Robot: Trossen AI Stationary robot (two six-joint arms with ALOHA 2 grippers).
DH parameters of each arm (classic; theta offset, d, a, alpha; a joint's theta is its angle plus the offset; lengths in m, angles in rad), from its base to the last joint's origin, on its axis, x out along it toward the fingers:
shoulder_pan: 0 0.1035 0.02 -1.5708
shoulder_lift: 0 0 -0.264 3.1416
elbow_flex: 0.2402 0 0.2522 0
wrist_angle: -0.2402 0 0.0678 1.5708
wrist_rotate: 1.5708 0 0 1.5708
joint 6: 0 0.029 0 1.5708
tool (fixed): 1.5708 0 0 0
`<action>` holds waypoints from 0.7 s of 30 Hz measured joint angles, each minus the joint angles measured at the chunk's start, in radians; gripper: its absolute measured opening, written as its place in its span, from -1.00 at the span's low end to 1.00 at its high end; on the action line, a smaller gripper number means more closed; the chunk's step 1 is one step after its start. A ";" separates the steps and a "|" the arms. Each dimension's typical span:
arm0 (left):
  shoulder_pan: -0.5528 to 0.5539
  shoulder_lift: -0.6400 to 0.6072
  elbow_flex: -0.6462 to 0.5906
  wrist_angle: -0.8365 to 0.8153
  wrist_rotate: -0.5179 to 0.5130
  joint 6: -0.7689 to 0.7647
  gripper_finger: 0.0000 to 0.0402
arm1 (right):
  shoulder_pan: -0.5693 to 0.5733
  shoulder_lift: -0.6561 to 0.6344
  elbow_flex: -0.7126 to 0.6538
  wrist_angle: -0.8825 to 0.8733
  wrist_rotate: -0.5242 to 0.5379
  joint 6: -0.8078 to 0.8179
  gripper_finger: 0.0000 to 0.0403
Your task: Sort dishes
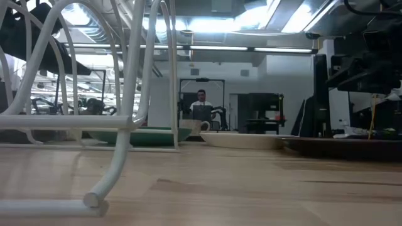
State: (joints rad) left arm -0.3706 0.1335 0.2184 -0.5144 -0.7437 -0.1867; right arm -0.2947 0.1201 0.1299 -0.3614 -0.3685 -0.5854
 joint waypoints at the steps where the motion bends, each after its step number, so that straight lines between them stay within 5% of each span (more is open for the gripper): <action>1: 0.000 0.000 0.000 0.000 0.000 0.000 -0.94 | 0.000 0.000 0.000 0.000 0.005 0.000 -0.30; 21: 0.000 0.000 0.000 0.000 0.000 0.000 -0.94 | 0.000 0.000 0.000 0.035 0.104 0.092 -0.30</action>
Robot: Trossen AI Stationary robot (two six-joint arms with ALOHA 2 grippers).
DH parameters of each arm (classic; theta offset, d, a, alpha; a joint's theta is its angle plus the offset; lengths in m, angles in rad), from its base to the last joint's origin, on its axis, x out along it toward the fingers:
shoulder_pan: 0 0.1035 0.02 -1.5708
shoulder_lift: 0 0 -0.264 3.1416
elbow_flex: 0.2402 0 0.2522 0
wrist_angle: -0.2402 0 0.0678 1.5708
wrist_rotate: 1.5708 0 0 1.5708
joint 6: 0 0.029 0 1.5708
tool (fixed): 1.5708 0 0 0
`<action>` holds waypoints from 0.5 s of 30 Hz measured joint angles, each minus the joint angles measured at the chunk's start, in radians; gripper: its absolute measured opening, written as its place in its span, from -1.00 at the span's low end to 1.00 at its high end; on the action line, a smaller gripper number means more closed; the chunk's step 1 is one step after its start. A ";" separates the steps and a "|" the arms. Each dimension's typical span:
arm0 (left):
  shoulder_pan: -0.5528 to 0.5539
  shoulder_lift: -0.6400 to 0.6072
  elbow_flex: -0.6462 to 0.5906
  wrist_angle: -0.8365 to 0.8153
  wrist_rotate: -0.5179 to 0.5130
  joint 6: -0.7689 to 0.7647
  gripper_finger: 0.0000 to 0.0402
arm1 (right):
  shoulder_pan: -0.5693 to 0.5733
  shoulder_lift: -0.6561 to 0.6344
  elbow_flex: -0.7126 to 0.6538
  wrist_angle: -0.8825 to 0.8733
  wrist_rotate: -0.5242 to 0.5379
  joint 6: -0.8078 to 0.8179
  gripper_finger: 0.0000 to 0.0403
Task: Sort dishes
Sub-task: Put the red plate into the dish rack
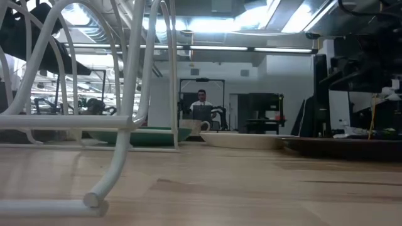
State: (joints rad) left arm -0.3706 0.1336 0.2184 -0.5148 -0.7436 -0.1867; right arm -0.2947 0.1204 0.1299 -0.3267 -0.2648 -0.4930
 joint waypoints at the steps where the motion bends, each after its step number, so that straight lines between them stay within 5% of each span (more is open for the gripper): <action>1: 0.000 0.000 0.000 0.000 0.000 0.000 -0.94 | 0.000 0.000 0.000 0.014 -0.007 0.030 -0.30; 15: 0.000 0.000 0.000 0.000 0.000 0.000 -0.94 | 0.007 0.005 0.000 0.260 -0.080 0.521 -0.30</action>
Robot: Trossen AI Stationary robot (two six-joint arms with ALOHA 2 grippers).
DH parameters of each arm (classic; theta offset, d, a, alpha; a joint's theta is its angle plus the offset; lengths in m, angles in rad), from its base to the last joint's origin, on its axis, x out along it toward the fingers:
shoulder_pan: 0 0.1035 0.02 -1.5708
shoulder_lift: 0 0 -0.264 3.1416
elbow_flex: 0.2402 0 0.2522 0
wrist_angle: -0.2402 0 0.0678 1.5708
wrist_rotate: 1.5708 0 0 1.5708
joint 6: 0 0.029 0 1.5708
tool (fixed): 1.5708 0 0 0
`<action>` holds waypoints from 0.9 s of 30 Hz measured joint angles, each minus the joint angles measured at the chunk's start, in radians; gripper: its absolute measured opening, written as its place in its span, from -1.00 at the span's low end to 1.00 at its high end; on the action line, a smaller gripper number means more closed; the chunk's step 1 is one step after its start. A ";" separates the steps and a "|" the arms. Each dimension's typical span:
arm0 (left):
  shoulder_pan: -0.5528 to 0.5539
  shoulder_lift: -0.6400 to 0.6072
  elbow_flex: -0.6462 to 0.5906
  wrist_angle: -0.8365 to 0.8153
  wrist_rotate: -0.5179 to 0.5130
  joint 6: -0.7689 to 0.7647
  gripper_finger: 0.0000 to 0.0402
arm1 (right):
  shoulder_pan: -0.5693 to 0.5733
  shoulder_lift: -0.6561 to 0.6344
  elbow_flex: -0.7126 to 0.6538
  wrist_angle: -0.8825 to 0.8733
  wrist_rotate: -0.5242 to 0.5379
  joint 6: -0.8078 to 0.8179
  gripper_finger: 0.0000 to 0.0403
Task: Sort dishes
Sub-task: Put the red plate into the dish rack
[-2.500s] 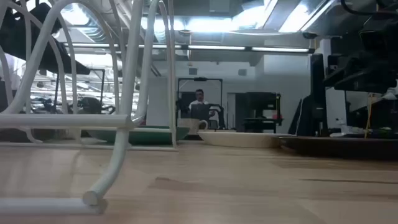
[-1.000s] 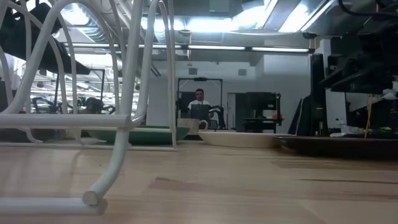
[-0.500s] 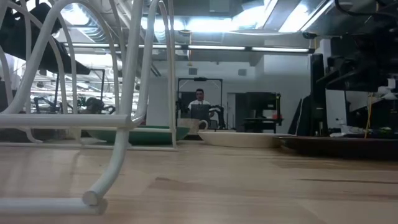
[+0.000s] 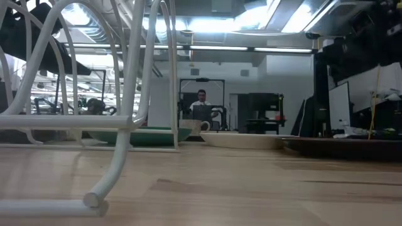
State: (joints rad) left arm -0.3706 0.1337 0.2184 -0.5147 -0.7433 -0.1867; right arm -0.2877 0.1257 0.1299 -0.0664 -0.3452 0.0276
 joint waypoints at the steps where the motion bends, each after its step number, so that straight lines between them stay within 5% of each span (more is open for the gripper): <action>1: 0.000 0.000 0.000 0.000 0.000 0.000 -0.94 | 0.005 0.006 0.000 0.013 -0.008 0.017 -0.30; 13: 0.000 0.000 0.000 0.000 0.000 0.000 -0.94 | 0.039 0.141 0.037 0.194 -0.004 0.064 -0.30; 23: 0.000 0.000 0.000 0.001 0.000 0.000 -0.94 | 0.039 0.394 0.264 -0.122 0.022 -0.035 -0.30; 27: 0.000 0.000 0.000 0.002 0.000 -0.001 -0.94 | 0.039 0.508 0.385 -0.281 0.133 -0.036 -0.30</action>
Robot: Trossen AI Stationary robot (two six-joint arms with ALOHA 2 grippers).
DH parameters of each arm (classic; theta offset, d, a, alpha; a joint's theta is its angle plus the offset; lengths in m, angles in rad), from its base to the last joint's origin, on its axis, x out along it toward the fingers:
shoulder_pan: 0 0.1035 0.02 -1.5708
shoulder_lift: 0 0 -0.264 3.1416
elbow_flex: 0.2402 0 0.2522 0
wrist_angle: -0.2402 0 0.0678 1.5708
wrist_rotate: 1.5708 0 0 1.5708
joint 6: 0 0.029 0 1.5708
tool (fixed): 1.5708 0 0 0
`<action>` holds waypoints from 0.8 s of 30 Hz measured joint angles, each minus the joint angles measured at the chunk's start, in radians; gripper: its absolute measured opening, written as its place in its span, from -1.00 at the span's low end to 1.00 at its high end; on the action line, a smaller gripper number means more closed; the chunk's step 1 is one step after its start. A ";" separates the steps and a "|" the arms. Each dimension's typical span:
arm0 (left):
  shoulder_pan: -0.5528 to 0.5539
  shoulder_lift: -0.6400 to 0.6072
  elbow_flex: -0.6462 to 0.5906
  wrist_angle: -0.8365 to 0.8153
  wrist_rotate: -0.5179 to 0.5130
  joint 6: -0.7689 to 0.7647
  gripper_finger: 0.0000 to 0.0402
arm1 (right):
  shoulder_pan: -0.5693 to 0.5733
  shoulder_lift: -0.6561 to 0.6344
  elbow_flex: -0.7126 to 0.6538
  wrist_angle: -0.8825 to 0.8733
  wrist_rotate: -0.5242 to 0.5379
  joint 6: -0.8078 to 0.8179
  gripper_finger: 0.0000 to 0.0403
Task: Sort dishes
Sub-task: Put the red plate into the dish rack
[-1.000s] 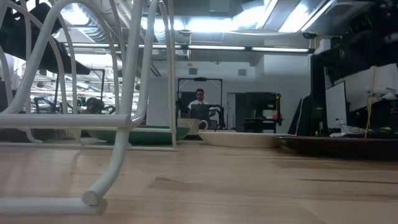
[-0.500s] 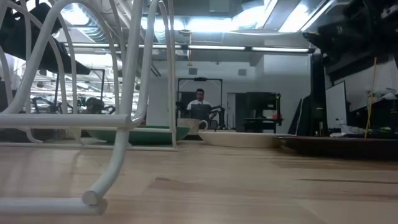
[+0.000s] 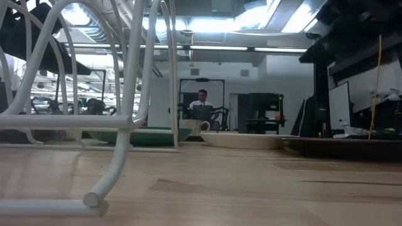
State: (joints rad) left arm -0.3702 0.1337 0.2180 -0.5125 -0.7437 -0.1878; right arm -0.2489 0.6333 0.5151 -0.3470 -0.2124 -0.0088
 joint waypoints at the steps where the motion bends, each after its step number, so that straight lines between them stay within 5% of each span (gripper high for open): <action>1: 0.000 0.000 0.000 0.000 0.000 -0.010 -0.94 | 0.000 0.024 0.031 -0.038 0.046 0.000 -0.30; 7: 0.000 0.000 0.000 0.000 0.000 -0.081 -0.94 | -0.001 0.152 0.197 -0.324 0.368 0.001 -0.30; 11: 0.000 0.000 0.000 0.000 0.000 -0.135 -0.94 | -0.001 0.229 0.240 -0.440 0.454 0.012 -0.30; 24: 0.000 0.000 0.000 -0.001 0.000 -0.172 -0.94 | 0.033 0.496 0.240 -0.422 -0.025 0.110 -0.30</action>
State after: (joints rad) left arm -0.3706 0.1337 0.2182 -0.5131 -0.7435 -0.3599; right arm -0.2155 1.1290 0.7551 -0.7692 -0.2372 0.1012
